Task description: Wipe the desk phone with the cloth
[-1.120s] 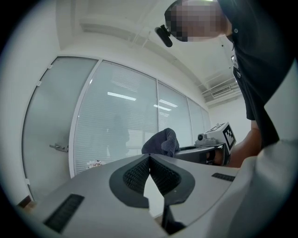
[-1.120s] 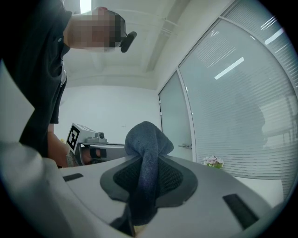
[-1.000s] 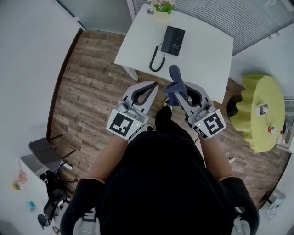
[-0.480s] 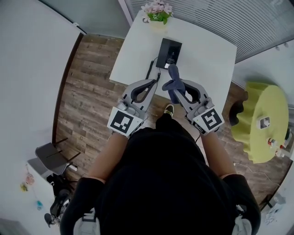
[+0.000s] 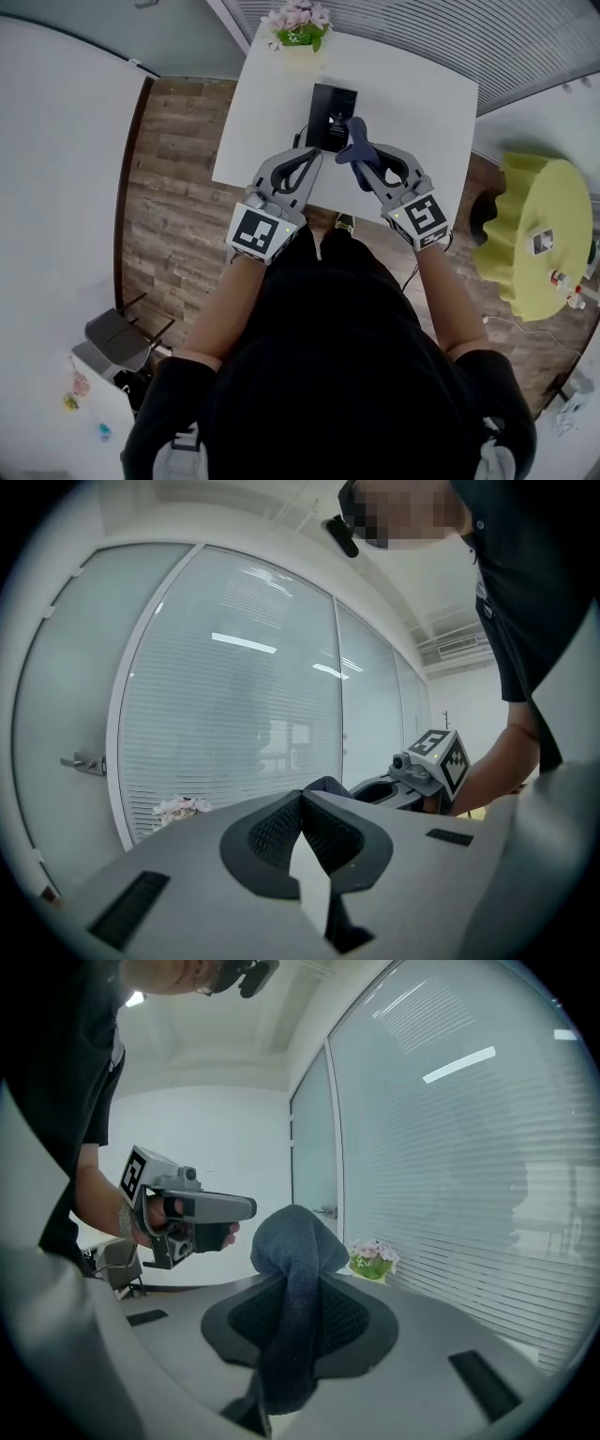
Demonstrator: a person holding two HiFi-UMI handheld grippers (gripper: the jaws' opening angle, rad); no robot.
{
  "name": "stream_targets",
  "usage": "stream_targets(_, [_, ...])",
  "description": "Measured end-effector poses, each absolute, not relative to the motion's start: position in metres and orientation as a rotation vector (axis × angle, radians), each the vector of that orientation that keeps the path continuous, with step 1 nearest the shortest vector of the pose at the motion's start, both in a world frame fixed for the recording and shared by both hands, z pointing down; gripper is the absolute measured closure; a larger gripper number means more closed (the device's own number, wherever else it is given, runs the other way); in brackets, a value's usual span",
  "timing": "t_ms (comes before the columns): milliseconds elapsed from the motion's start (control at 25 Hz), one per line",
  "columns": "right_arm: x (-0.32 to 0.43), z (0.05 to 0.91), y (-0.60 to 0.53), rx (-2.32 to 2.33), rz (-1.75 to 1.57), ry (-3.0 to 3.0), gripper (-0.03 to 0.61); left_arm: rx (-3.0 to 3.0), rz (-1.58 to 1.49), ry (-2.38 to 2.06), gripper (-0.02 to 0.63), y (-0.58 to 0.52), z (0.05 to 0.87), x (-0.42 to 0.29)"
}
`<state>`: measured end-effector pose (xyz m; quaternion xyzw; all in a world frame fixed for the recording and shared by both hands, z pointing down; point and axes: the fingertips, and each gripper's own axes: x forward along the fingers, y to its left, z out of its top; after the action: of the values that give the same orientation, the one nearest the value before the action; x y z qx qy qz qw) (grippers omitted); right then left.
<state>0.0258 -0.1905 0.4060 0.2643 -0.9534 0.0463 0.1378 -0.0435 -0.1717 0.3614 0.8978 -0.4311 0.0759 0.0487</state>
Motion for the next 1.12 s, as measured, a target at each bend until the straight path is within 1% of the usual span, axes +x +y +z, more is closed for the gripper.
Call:
stream_targets(240, [0.017, 0.436, -0.239, 0.785, 0.011, -2.562, 0.476, 2.774, 0.281, -1.202, 0.603, -0.214, 0.387, -0.048])
stream_targets(440, [0.005, 0.471, -0.276, 0.708, -0.109, -2.380, 0.476, 2.787, 0.282, -1.117, 0.603, -0.242, 0.413, -0.055])
stream_targets(760, [-0.013, 0.527, -0.316, 0.567, -0.295, -2.195, 0.476, 2.739, 0.299, -1.103, 0.603, -0.281, 0.452, -0.058])
stream_targets(1120, [-0.029, 0.574, -0.350, 0.485, -0.349, -2.149, 0.476, 2.670, 0.348, -1.150, 0.603, -0.305, 0.489, -0.069])
